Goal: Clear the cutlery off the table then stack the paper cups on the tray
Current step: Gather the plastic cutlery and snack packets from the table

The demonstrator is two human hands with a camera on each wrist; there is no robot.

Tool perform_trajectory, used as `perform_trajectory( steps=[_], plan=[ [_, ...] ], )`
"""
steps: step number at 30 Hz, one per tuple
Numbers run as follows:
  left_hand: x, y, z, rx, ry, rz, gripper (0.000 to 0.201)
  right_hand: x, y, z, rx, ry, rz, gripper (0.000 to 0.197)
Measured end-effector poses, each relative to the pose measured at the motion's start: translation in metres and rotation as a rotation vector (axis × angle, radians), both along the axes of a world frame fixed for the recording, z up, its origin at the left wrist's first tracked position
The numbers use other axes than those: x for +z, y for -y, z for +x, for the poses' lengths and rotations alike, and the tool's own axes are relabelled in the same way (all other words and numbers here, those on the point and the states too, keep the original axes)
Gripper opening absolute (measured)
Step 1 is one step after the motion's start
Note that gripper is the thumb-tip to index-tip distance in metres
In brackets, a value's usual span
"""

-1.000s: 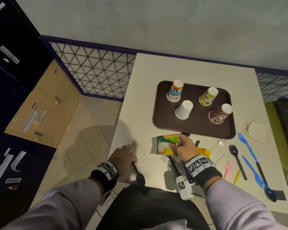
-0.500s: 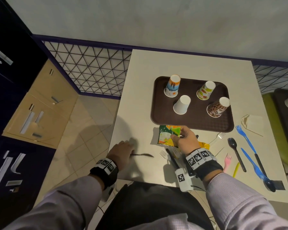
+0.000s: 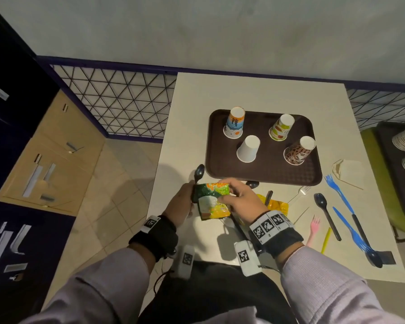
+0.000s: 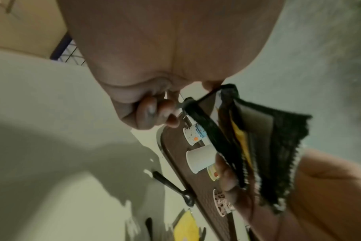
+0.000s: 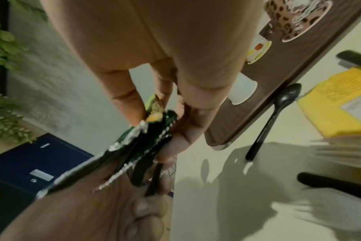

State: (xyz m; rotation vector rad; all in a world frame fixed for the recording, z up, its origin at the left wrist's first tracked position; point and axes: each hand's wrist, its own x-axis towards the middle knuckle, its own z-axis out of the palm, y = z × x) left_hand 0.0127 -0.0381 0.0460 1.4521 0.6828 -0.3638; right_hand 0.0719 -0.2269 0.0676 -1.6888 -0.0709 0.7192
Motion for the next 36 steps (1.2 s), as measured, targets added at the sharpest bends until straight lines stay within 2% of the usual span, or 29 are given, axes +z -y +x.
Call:
perform_trajectory(
  steps=[2,4,6,9,11,12,14,16,20,24,29,33,36],
  plan=[
    [-0.003,0.001,0.003,0.012,-0.058,-0.189,0.072,0.002,-0.004,0.000,0.022,0.030,-0.008,0.031],
    [-0.004,0.001,0.004,0.017,-0.057,-0.237,0.085,0.000,-0.005,0.001,0.030,0.042,-0.037,0.032],
    [0.000,0.003,0.005,0.014,-0.017,-0.192,0.073,-0.003,-0.007,0.001,-0.003,0.048,-0.057,0.032],
    [-0.004,0.003,0.002,-0.075,0.143,-0.010,0.039,-0.006,-0.012,0.001,-0.045,0.053,-0.097,0.035],
    [-0.014,-0.002,-0.001,-0.097,0.180,0.050,0.021,-0.008,-0.013,0.002,-0.055,0.003,-0.087,0.034],
    [-0.017,-0.004,-0.002,-0.088,0.176,0.040,0.020,-0.008,-0.013,0.003,-0.072,-0.034,-0.072,0.031],
    [-0.018,-0.008,-0.003,-0.049,0.175,0.019,0.029,-0.015,-0.008,0.010,-0.128,-0.096,-0.073,0.022],
    [-0.017,-0.013,-0.005,-0.004,0.176,0.024,0.027,-0.026,0.001,0.021,-0.132,-0.050,-0.234,0.018],
    [-0.019,-0.023,-0.009,0.066,0.145,0.030,0.014,-0.044,0.017,0.042,0.029,0.176,-0.659,0.031],
    [-0.018,-0.022,-0.012,0.094,0.132,0.072,0.011,-0.054,0.016,0.055,0.346,0.312,-0.940,0.033],
    [-0.018,-0.019,-0.015,0.064,0.145,0.111,0.012,-0.063,0.004,0.062,0.512,0.410,-1.135,0.031],
    [-0.017,-0.017,-0.015,0.027,0.139,0.124,0.018,-0.067,-0.002,0.063,0.632,0.513,-1.129,0.028],
    [-0.015,-0.017,-0.014,0.012,0.129,0.139,0.014,-0.073,-0.001,0.060,0.699,0.579,-1.095,0.033]
  ],
)
